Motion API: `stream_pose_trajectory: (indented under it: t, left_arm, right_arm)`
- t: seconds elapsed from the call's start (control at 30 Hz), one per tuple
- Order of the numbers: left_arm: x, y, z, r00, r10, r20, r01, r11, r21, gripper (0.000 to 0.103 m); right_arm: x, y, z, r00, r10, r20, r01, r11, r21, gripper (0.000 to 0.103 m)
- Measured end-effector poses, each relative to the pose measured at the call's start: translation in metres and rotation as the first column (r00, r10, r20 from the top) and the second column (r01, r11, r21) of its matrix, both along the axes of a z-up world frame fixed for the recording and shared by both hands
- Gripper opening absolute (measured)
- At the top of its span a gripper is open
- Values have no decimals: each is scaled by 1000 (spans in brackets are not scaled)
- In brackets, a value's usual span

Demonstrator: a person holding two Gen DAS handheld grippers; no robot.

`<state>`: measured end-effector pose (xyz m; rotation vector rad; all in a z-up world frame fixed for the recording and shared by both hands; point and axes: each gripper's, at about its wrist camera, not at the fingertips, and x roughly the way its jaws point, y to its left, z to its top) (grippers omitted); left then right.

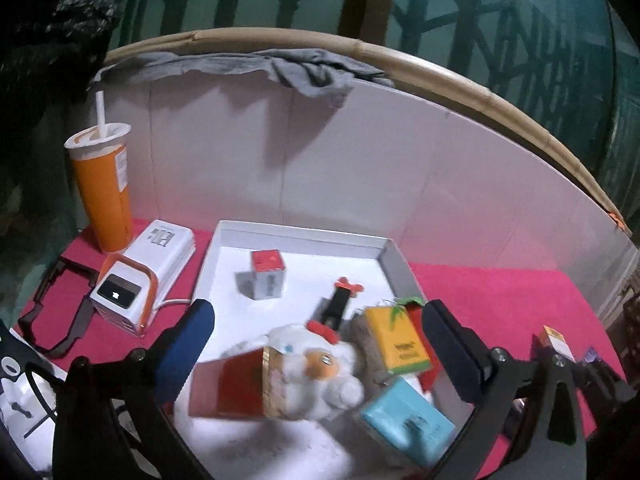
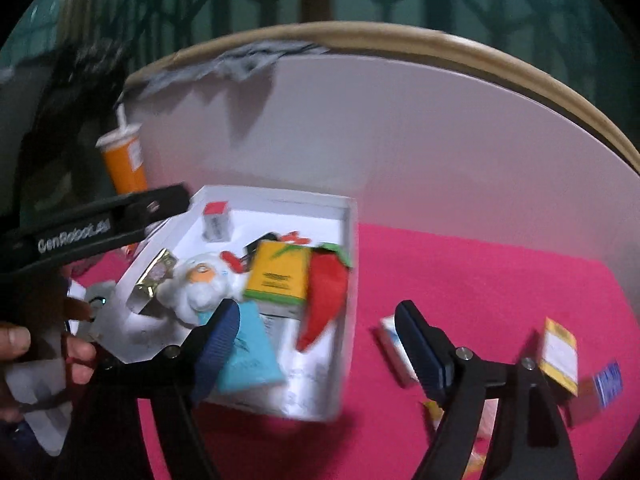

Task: Organize objects
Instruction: 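Carry the charger with the left gripper while the right gripper carries the yellow pack into the tray, then open both grippers and move them back toward the scattered items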

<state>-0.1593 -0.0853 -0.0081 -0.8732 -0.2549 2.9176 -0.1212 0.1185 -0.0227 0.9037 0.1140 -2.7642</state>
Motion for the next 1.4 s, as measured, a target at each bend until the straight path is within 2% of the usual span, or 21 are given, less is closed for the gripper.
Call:
stream_pose_trajectory:
  t: [0.2,0.37,0.47,0.63,0.8,0.93,1.1,1.2,1.27,1.4]
  left_arm:
    - [15,40,-1,994,-105,1,105,994,-18,103]
    - [27,84,-8,976,-216,30,217,975,-44,103]
    - [36,115,-16,954,-293,68,298,953,-60,103]
    - [49,173,-39,898,-407,166,420,906,-48,103]
    - [60,227,-70,850,-451,272,481,875,-51,103]
    - [59,255,-90,857,-417,302,467,877,-114,103]
    - [41,270,-116,874,-330,357,405,900,-159,103]
    - [34,265,-124,885,-294,362,368,917,-155,102]
    - [34,262,-123,890,-292,350,364,918,-157,95]
    - [38,247,-119,901,-290,322,352,924,-152,68]
  right_arm:
    - [36,78,9,988,-150,-31,147,985,-91,86]
    - [66,159,-4,944,-331,-4,325,930,-169,86]
    - [83,201,-16,908,-417,39,416,887,-200,86]
    - [110,254,-39,842,-526,121,539,808,-239,86]
    - [126,280,-53,821,-549,158,571,773,-276,86]
    - [130,284,-58,832,-532,158,554,776,-301,86]
    - [130,286,-62,850,-504,156,526,792,-308,86]
    - [124,293,-62,848,-505,157,528,792,-305,86]
    - [114,300,-59,840,-521,152,541,783,-307,87]
    - [88,312,-55,812,-552,190,581,736,-348,95]
